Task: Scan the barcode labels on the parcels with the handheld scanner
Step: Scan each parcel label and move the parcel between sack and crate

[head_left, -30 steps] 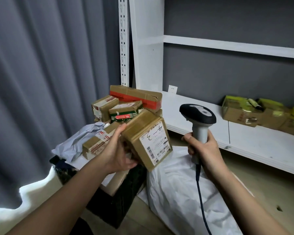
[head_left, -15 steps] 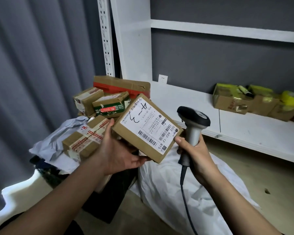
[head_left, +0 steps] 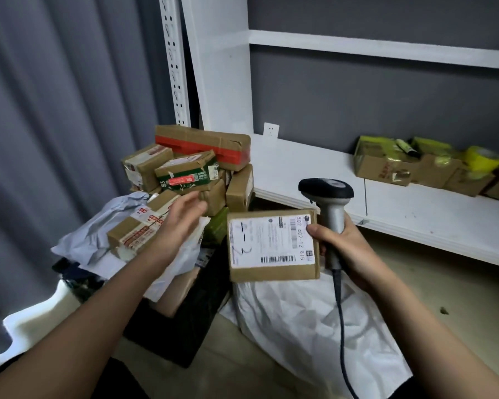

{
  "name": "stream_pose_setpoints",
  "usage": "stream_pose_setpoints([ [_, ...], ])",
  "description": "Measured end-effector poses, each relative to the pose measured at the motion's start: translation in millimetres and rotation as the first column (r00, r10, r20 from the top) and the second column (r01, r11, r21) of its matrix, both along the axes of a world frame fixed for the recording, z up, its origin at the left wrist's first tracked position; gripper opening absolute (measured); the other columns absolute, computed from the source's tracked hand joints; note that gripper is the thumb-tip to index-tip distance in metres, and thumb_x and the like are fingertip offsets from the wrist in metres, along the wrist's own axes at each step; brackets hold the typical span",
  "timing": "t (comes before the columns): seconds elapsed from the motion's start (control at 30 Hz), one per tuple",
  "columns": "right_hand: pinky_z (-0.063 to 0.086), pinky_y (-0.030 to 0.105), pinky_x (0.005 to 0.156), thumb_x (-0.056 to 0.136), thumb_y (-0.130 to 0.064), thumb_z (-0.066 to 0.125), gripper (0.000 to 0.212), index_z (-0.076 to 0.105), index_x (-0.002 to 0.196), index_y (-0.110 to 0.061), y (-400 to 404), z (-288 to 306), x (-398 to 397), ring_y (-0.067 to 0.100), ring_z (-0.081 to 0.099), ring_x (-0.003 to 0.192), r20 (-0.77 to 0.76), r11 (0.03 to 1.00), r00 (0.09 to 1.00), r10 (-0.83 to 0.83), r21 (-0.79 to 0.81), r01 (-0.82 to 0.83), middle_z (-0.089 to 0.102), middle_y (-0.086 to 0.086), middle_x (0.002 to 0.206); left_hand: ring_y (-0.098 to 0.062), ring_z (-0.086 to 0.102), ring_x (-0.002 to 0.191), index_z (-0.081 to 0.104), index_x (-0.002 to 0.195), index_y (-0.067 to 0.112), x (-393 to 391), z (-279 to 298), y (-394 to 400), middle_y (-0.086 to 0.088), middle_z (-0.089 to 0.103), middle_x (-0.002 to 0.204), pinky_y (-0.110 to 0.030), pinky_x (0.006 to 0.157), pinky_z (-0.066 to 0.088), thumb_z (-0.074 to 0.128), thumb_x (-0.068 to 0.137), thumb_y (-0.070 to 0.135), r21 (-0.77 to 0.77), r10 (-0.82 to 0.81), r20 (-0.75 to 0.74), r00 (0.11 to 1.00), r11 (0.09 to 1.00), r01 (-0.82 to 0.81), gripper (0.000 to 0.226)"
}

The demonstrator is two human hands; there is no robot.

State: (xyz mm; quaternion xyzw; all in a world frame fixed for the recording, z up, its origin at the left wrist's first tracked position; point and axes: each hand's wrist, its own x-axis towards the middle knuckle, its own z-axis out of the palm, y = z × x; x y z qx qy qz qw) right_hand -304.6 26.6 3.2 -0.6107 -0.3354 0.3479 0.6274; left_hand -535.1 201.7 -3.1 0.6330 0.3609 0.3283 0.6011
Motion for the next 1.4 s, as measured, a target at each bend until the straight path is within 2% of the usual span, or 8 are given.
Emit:
stream_pose_setpoints([
  [0.07,0.042,0.021,0.047,0.070,-0.019,0.078,0.043,0.053,0.105,-0.019,-3,-2,-3,0.008,0.049,0.051,0.058,0.996,0.996,0.071,-0.061,-0.068,0.059,-0.007,0.064,-0.013,0.031,0.137,0.033,0.142,0.043,-6,-5,-2,0.007,0.029,0.154,-0.042,0.112,0.029,0.063,0.071,0.065,0.198,-0.236,-0.247,0.940,0.937,0.287,0.080],
  [0.23,0.044,0.021,0.050,0.075,-0.014,0.081,0.049,0.054,0.115,-0.018,1,-7,-15,0.005,0.054,0.054,0.120,0.971,0.972,0.204,-0.154,-0.185,0.062,-0.014,0.068,-0.001,0.050,0.120,0.026,0.145,0.037,1,-18,-21,0.008,0.044,0.142,-0.018,0.096,0.044,0.073,0.080,0.039,-0.119,-0.606,-0.433,0.667,0.772,0.624,0.080],
  [0.37,0.045,0.020,0.053,0.073,-0.017,0.082,0.052,0.054,0.117,-0.021,4,-5,-23,0.004,0.058,0.057,0.128,0.965,0.966,0.223,-0.168,-0.200,0.066,-0.018,0.073,-0.004,0.059,0.109,0.039,0.141,0.028,2,-18,-16,0.010,0.054,0.126,-0.015,0.084,0.047,0.074,0.081,0.031,-0.166,-0.564,-0.482,0.671,0.810,0.562,0.069],
  [0.5,0.036,0.027,0.049,0.089,-0.021,0.070,0.023,0.058,0.108,-0.017,9,-8,-25,0.014,0.047,0.052,0.127,0.997,0.992,0.005,-0.080,0.005,0.056,-0.003,0.058,-0.007,0.061,0.106,0.044,0.134,0.022,0,-20,-10,0.004,0.060,0.123,-0.017,0.083,0.048,0.079,0.077,0.031,-0.245,-0.497,-0.448,0.743,0.867,0.433,0.068],
  [0.63,0.044,0.023,0.050,0.096,-0.012,0.058,0.009,0.056,0.103,-0.017,8,-3,-22,0.014,0.058,0.055,-0.007,0.997,0.998,-0.066,-0.032,0.066,0.068,0.004,0.076,-0.018,0.067,0.100,0.054,0.119,0.011,5,-31,-5,-0.005,0.071,0.105,-0.031,0.089,0.053,0.073,0.082,0.016,-0.432,-0.296,-0.243,0.924,0.886,0.171,0.042],
  [0.73,0.042,0.027,0.050,0.084,-0.001,0.060,0.019,0.048,0.094,-0.013,6,-4,-29,0.017,0.049,0.047,-0.118,1.000,0.993,0.001,-0.029,-0.004,0.056,0.006,0.064,-0.021,0.066,0.102,0.054,0.125,0.010,12,-41,-10,-0.007,0.072,0.105,-0.036,0.094,0.052,0.073,0.081,0.013,-0.519,-0.146,-0.125,0.981,0.853,0.061,0.048],
  [1.07,0.013,0.039,0.054,0.072,-0.030,0.064,0.036,0.060,0.102,-0.011,6,-6,-58,0.016,0.029,0.039,0.017,0.987,0.995,0.102,-0.127,-0.099,0.039,0.000,0.048,-0.017,0.055,0.106,0.057,0.095,0.028,22,-40,-14,0.010,0.063,0.097,-0.036,0.103,0.043,0.076,0.080,0.030,-0.426,0.048,-0.092,0.995,0.901,-0.083,0.024],
  [1.4,0.028,0.019,0.040,0.076,-0.025,0.064,0.026,0.054,0.092,-0.006,4,3,-65,0.014,0.030,0.038,0.042,0.970,0.977,0.208,-0.136,-0.200,0.040,0.000,0.048,-0.018,0.054,0.102,0.052,0.117,0.021,20,-37,-13,0.000,0.060,0.107,-0.035,0.104,0.043,0.076,0.079,0.033,-0.400,0.049,-0.149,0.988,0.910,-0.106,0.047],
])
